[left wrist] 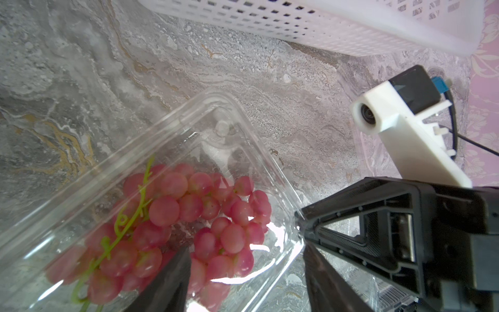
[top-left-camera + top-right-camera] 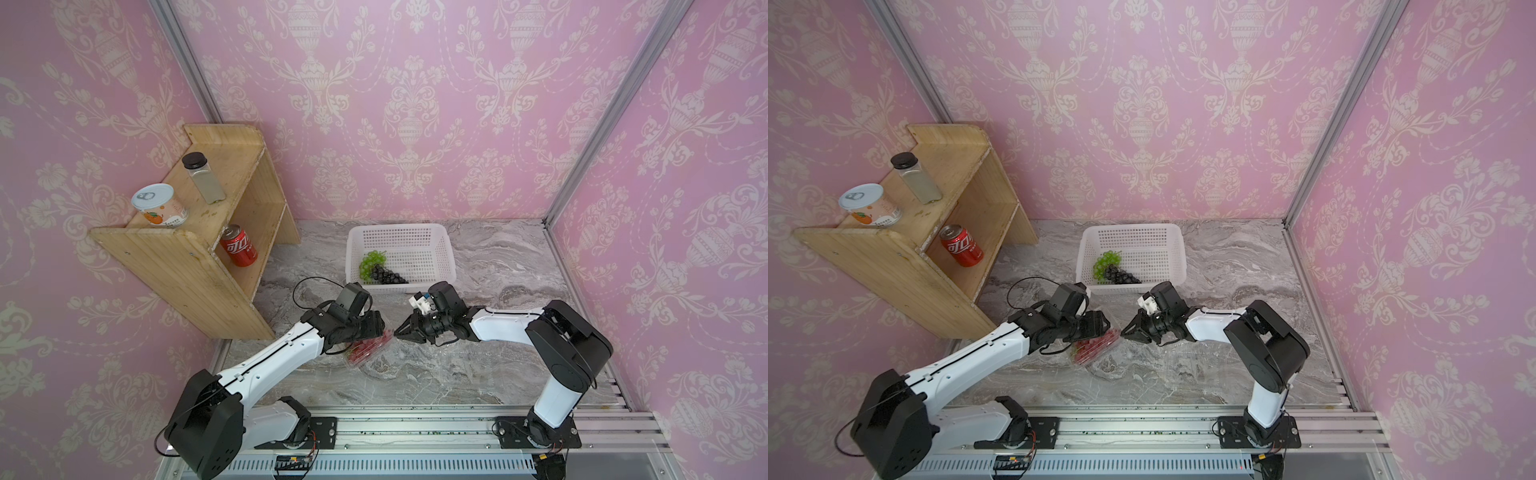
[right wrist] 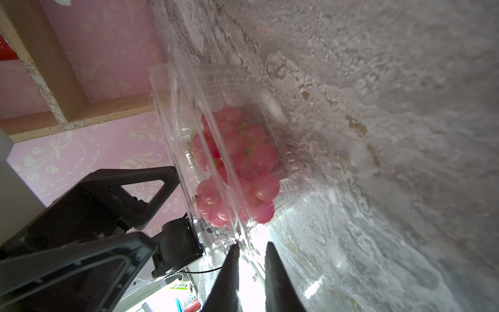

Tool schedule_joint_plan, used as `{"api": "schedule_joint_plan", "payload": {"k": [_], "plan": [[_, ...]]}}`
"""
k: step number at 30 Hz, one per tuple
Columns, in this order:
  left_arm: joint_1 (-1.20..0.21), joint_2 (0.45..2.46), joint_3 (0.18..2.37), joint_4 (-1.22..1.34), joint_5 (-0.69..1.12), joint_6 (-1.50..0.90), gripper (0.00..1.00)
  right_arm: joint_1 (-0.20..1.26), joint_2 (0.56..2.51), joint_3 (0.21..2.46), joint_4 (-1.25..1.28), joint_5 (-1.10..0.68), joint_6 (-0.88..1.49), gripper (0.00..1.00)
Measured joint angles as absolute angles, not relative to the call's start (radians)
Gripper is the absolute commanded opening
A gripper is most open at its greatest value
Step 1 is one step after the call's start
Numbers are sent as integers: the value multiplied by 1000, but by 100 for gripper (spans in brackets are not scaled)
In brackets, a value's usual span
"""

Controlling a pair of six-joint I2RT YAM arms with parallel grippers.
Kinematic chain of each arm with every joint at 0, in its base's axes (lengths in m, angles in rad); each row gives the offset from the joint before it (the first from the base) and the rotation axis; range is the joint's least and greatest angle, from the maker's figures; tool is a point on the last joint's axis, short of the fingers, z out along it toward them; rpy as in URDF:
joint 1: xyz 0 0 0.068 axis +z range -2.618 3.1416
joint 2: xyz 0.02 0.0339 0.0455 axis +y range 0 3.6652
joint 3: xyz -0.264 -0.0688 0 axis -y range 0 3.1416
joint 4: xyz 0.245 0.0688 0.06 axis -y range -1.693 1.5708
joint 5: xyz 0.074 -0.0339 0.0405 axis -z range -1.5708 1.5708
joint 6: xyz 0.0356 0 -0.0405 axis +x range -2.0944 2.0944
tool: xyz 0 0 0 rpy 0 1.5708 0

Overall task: Pack grapes into containers
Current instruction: Close the packing box at the center of the board.

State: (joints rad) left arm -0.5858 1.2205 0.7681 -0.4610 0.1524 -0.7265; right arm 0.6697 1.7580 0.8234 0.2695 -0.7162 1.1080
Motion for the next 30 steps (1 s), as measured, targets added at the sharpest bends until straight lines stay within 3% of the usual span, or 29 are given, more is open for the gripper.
{"api": "schedule_joint_plan", "payload": {"k": [24,30], "plan": [[-586,1221,766,-460,154,-727,67,670,1796,823,362,-716,1153,7],[-586,1221,768,-464,156,-724,67,670,1795,823,346,-707,1153,36]]}}
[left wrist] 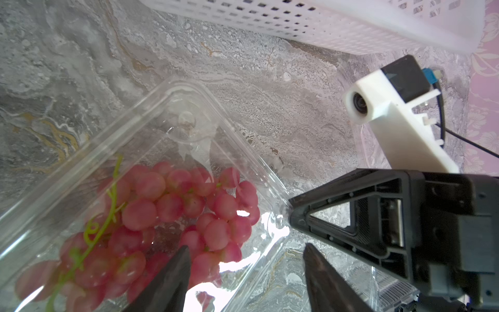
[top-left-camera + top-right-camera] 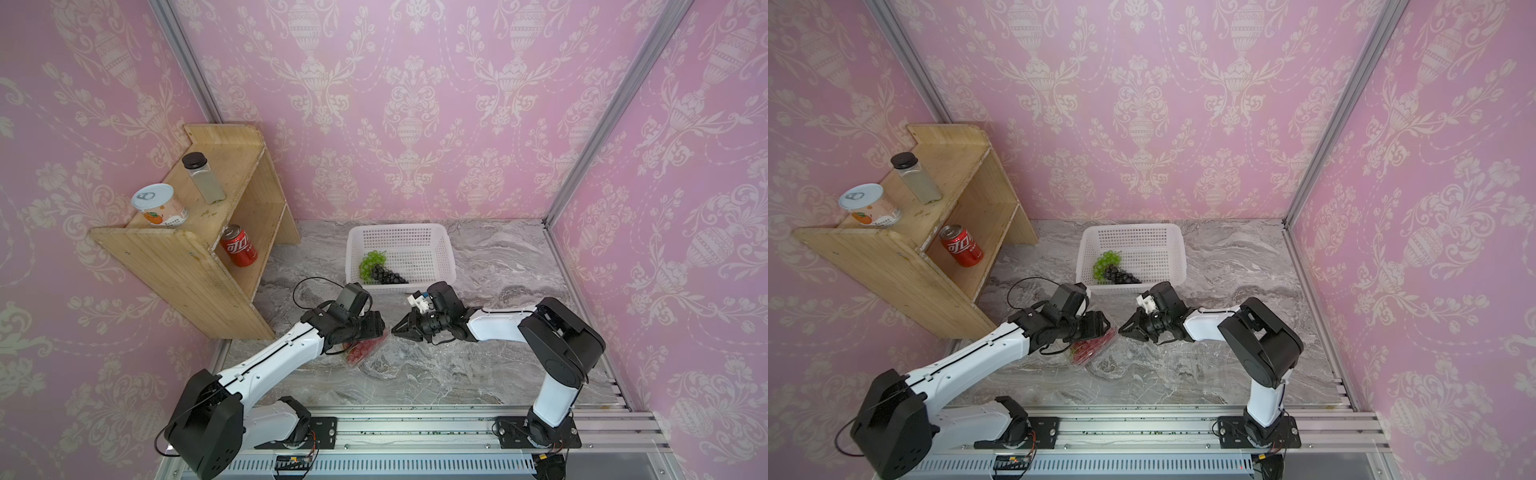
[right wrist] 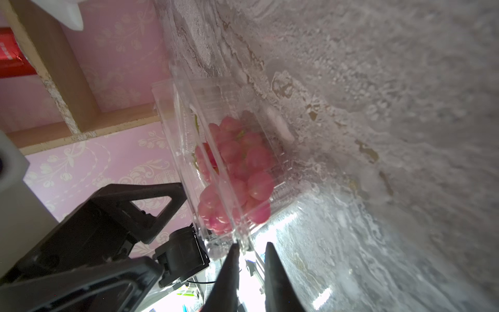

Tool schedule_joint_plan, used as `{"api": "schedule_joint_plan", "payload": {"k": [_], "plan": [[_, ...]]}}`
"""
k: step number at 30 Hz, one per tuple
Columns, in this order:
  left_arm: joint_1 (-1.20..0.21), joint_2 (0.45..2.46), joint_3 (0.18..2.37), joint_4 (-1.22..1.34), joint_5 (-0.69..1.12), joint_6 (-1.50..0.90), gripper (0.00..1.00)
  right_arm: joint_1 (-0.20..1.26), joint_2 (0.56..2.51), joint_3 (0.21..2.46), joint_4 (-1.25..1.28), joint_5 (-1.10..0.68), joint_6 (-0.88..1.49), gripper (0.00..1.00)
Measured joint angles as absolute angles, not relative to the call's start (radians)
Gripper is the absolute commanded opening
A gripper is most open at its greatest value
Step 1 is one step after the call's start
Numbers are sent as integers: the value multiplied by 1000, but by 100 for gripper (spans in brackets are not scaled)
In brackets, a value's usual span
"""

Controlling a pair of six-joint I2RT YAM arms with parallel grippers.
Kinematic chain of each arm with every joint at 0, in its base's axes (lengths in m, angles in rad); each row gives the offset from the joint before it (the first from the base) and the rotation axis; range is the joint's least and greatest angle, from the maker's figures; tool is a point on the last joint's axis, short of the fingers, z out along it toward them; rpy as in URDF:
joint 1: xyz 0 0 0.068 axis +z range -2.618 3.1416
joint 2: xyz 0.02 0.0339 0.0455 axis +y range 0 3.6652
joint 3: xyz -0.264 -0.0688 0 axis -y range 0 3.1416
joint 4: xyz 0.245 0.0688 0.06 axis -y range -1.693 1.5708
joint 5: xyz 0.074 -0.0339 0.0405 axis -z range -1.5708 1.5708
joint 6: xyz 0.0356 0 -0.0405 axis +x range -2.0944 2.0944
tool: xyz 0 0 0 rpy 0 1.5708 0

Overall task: Pack grapes into containers
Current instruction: Close the packing box at the center of the board, then move the packing box to the center of the board.

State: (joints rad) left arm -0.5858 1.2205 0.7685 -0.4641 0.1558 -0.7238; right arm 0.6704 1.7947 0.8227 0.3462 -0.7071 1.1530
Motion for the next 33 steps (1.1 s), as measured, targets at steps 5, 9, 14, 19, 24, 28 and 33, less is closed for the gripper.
{"api": "schedule_joint_plan", "payload": {"k": [5,9,14,19,24,28,33], "plan": [[-586,1218,836,-505,154,-715,67,669,1735,824,250,-683,1119,40],[-586,1176,879,-530,142,-717,66,669,1657,841,154,-661,1070,46],[-586,1033,854,-590,110,-793,67,663,1594,874,71,-640,1019,58],[-592,888,797,-704,54,-912,74,647,1593,886,40,-640,997,59],[-593,822,768,-818,4,-1033,78,628,1606,912,27,-662,993,59],[-593,799,719,-867,-20,-1122,82,607,1621,937,29,-688,991,60],[-593,858,646,-853,-33,-1195,83,579,1650,953,44,-722,992,59]]}}
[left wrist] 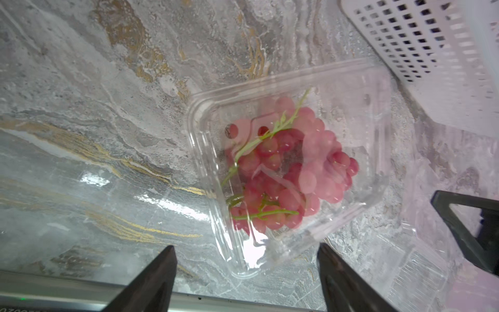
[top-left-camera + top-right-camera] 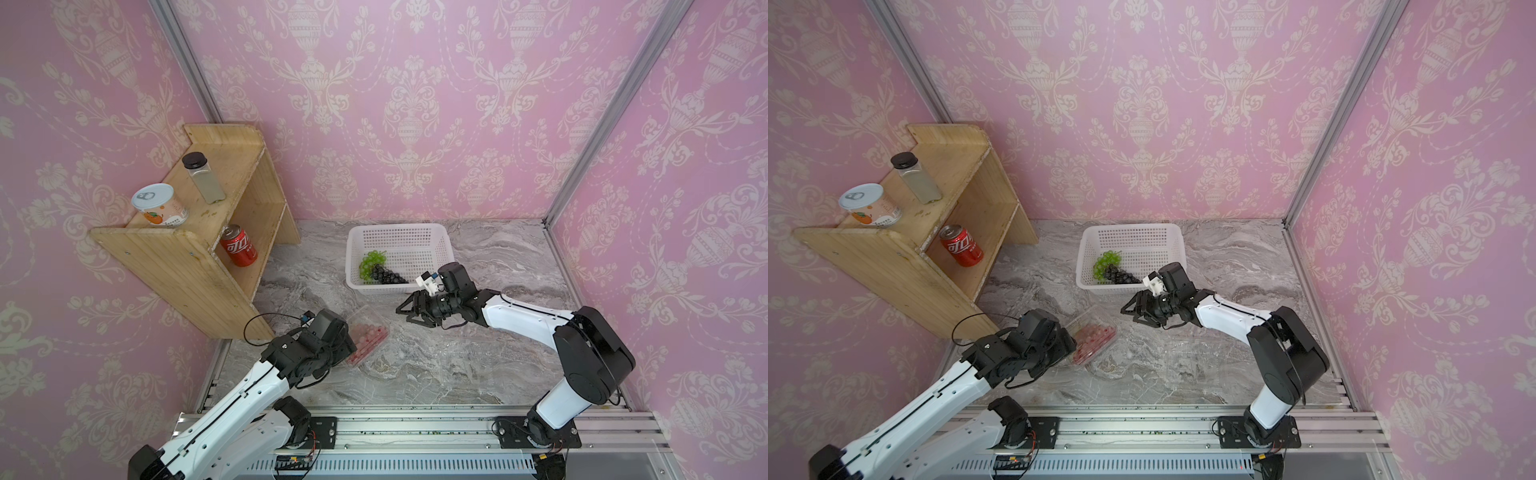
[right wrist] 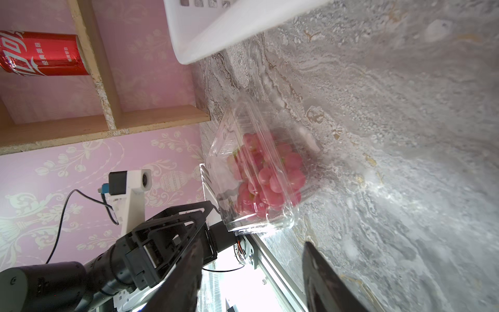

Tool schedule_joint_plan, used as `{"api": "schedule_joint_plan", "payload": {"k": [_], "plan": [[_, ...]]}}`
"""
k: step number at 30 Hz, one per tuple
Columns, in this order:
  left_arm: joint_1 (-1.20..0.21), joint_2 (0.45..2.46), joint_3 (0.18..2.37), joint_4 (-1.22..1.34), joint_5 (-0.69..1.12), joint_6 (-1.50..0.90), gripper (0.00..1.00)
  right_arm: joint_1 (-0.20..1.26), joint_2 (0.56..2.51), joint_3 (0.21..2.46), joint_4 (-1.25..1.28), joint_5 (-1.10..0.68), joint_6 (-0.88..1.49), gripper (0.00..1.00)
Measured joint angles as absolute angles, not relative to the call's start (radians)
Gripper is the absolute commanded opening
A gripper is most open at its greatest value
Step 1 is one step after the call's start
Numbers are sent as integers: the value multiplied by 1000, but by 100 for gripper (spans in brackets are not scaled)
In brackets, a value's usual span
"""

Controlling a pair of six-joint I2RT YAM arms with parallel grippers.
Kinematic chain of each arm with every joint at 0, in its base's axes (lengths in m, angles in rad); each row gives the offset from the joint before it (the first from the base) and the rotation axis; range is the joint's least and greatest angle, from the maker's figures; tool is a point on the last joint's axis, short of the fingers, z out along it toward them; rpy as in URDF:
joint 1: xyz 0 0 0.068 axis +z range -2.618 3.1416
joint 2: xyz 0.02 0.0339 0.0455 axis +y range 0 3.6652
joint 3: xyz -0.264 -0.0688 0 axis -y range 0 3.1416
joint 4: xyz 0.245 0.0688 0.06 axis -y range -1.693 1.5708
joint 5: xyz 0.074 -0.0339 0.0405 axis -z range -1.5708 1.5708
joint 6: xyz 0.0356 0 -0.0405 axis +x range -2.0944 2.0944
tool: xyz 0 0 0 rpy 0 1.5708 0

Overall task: Pack grapes into containers
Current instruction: Move the packing box to the center of the board.

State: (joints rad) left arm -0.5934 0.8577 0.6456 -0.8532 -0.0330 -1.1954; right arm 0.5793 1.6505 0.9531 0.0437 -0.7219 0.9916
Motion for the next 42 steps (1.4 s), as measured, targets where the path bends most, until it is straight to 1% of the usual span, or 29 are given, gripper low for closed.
{"api": "schedule_joint_plan", "payload": {"k": [5,9,13,19,22,29,36,42], "plan": [[-593,935,603,-763,-33,-1230,86,551,1667,955,45,-750,992,59],[-584,986,603,-662,-32,-1231,86,527,1668,955,43,-764,991,59],[-566,1091,610,-563,-31,-1217,86,510,1667,954,38,-770,991,59],[-551,1283,735,-469,-22,-1130,86,500,1667,954,35,-771,991,59],[-532,1341,784,-440,-20,-1079,86,500,1667,954,32,-771,991,59],[-478,1393,832,-408,-18,-988,86,496,1667,963,-30,-767,952,59],[-467,1402,848,-384,-18,-939,87,482,1673,1028,-113,-756,872,60],[-466,1376,807,-344,-15,-940,86,482,1773,1070,-118,-744,816,61]]}}
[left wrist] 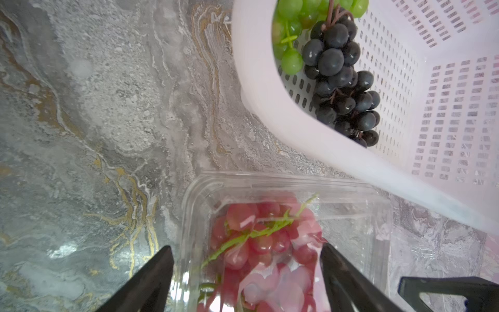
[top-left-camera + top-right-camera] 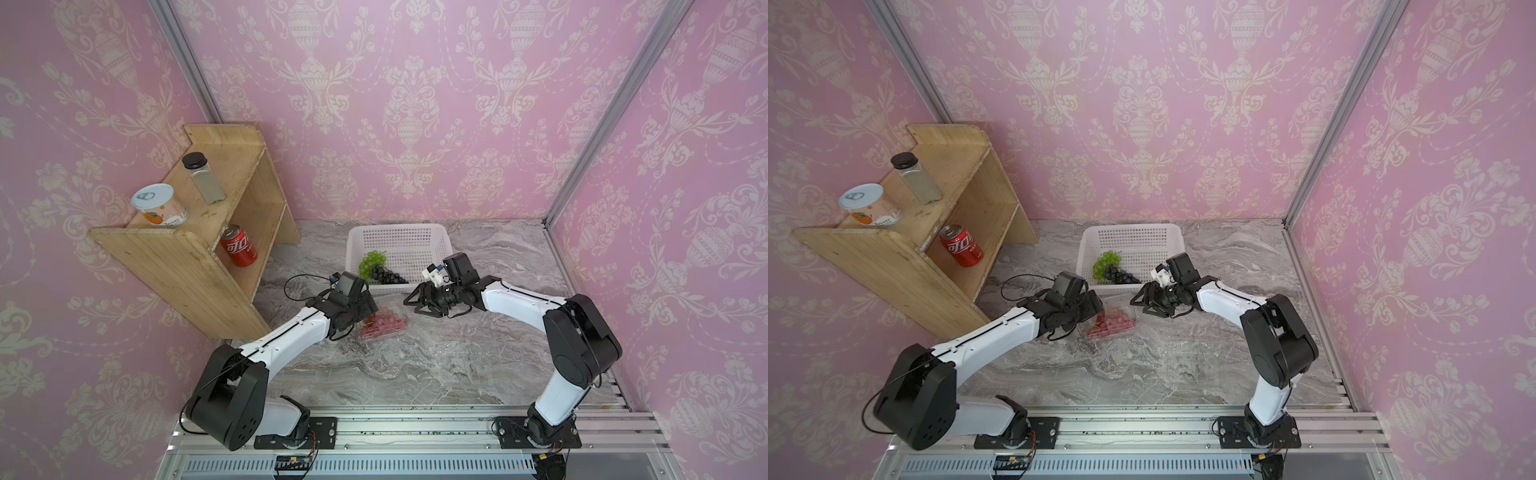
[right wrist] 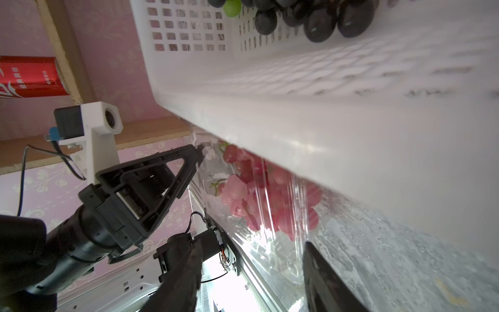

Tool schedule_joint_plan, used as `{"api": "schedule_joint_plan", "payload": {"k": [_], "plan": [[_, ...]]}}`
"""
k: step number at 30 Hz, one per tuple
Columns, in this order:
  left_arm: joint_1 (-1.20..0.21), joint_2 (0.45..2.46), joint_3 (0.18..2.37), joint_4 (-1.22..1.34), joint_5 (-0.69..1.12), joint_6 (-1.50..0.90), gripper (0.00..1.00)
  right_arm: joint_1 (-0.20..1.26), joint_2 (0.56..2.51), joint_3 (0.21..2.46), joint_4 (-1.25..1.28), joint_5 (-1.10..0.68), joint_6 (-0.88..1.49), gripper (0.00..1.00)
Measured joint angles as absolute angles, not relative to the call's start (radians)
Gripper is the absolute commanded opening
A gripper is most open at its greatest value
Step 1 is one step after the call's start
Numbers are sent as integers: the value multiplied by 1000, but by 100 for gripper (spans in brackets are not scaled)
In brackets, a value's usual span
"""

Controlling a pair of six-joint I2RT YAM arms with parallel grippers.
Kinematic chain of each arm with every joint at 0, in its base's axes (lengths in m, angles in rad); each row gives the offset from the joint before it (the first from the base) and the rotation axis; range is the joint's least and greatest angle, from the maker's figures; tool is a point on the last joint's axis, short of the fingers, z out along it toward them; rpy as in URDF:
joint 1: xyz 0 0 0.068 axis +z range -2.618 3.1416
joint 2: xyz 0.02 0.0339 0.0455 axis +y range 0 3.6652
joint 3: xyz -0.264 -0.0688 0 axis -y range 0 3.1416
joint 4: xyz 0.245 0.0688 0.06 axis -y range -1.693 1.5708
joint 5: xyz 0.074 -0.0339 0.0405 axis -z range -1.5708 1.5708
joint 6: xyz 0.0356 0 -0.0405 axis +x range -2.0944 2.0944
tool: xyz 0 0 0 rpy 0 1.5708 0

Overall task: Pack grapes into containers
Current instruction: Move the packing box to the center of the board, then adjust the basket at the center of the board.

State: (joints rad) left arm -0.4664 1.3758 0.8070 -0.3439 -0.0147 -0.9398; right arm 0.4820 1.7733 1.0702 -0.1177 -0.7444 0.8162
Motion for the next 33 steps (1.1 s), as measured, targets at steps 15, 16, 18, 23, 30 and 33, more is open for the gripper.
{"api": "schedule_joint_plan", "payload": {"k": [15,16,18,23,30,33], "plan": [[-462,1375,795,-313,-6,-898,85,601,1789,1066,-139,-669,761,62],[-462,1375,795,-310,-6,-895,85,607,1778,1058,-146,-664,762,62],[-461,1375,795,-300,0,-886,85,615,1758,1048,-153,-659,763,62],[-461,1374,795,-286,5,-855,85,632,1723,1033,-168,-645,771,63],[-461,1247,794,-354,-7,-820,86,630,1717,1033,-183,-635,774,70],[-461,1171,789,-390,-11,-819,86,628,1717,1037,-195,-635,774,74]]}}
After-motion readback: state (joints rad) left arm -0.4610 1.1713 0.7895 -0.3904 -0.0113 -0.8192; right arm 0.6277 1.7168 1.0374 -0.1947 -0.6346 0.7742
